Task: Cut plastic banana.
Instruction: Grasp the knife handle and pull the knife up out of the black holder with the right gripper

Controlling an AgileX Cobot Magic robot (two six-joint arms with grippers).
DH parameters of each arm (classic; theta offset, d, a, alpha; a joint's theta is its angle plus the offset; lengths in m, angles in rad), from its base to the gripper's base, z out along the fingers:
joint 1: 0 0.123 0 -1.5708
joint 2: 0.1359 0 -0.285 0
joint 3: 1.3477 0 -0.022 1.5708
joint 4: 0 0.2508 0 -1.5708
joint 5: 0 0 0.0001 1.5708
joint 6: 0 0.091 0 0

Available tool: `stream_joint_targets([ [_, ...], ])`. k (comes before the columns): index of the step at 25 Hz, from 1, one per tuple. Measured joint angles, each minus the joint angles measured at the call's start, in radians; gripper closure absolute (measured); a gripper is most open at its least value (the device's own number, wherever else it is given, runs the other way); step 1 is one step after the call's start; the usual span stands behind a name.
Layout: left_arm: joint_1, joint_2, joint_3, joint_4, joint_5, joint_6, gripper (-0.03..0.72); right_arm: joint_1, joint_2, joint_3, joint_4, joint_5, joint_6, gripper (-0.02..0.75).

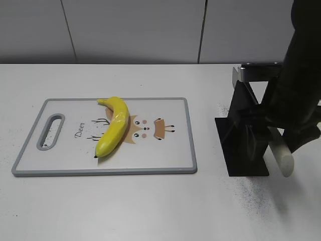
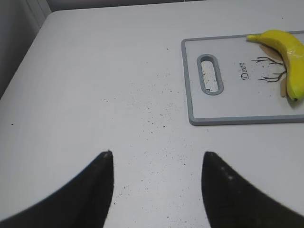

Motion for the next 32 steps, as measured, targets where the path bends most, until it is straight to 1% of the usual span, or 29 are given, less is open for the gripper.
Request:
stream_joint_targets([
  [1, 0.0, 0.0, 0.0, 0.0, 0.0, 0.0, 0.139, 0.0, 0.003, 0.0, 0.0, 0.0, 0.008, 0.295],
  [2, 0.0, 0.0, 0.0, 0.0, 0.0, 0.0, 0.139, 0.0, 0.004, 0.0, 0.001, -0.001, 0.021, 0.339],
  [4, 0.0, 0.0, 0.0, 0.0, 0.0, 0.0, 0.139, 0.0, 0.004, 0.0, 0.001, -0.002, 0.039, 0.462],
  [5, 0.0, 0.0, 0.0, 0.0, 0.0, 0.0, 0.139, 0.0, 0.004, 0.0, 0.001, -0.002, 0.043, 0.545],
  [6, 0.0, 0.0, 0.0, 0.0, 0.0, 0.0, 0.139, 0.0, 0.004, 0.0, 0.0, -0.001, 0.047, 0.576],
  [18, 0.0, 0.0, 0.0, 0.0, 0.0, 0.0, 0.141, 0.0, 0.004, -0.016, 0.0, 0.04, 0.054, 0.577],
  [27, 0.0, 0.0, 0.0, 0.0, 0.0, 0.0, 0.146, 0.0, -0.036, -0.142, -0.012, 0.113, 0.065, 0.577],
  [32, 0.0, 0.0, 0.0, 0.0, 0.0, 0.0, 0.146, 0.0, -0.04, -0.223, -0.056, 0.129, 0.069, 0.578],
])
